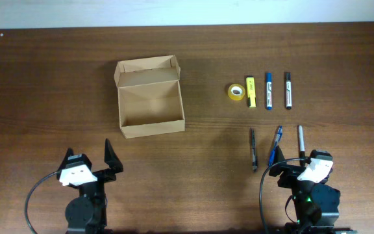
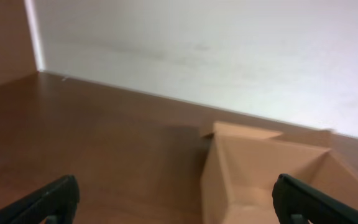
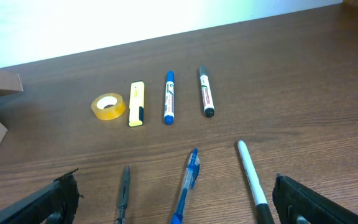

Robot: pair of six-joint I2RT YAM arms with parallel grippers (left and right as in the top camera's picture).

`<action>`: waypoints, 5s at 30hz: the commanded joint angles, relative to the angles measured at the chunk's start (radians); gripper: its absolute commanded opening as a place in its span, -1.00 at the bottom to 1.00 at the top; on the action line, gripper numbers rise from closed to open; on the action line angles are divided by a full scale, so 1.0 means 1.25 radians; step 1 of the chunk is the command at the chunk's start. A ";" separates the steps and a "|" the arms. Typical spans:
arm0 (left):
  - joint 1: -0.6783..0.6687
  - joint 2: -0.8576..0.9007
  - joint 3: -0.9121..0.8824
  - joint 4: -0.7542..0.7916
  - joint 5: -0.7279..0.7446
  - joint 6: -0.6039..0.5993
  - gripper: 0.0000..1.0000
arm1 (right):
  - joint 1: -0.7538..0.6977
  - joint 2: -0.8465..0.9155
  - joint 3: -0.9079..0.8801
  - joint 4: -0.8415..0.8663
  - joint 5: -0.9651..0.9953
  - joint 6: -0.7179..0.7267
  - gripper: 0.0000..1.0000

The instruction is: Pack container

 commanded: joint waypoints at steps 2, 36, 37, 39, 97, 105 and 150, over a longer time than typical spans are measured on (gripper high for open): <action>0.004 0.001 0.028 -0.041 0.091 -0.002 1.00 | -0.006 -0.009 -0.006 0.002 -0.005 0.006 0.99; -0.125 1.494 1.374 -0.615 0.438 -0.136 1.00 | -0.006 -0.009 -0.006 0.002 -0.005 0.006 0.98; -0.155 1.500 1.374 -0.624 0.392 -0.143 0.99 | -0.006 -0.009 -0.006 0.002 -0.005 0.006 0.98; -0.215 1.508 1.374 -0.646 0.298 -0.178 0.99 | -0.006 -0.009 -0.006 0.002 -0.005 0.006 0.98; -0.506 1.832 1.648 -0.860 0.104 -0.475 -0.97 | -0.006 -0.009 -0.006 0.002 -0.005 0.006 0.98; -0.506 1.859 1.654 -0.864 0.118 -0.473 0.36 | -0.006 -0.009 -0.006 0.002 -0.005 0.006 0.98; 0.141 1.689 2.119 -1.262 -0.009 -0.090 1.00 | -0.006 0.079 0.184 0.016 -0.179 0.006 0.98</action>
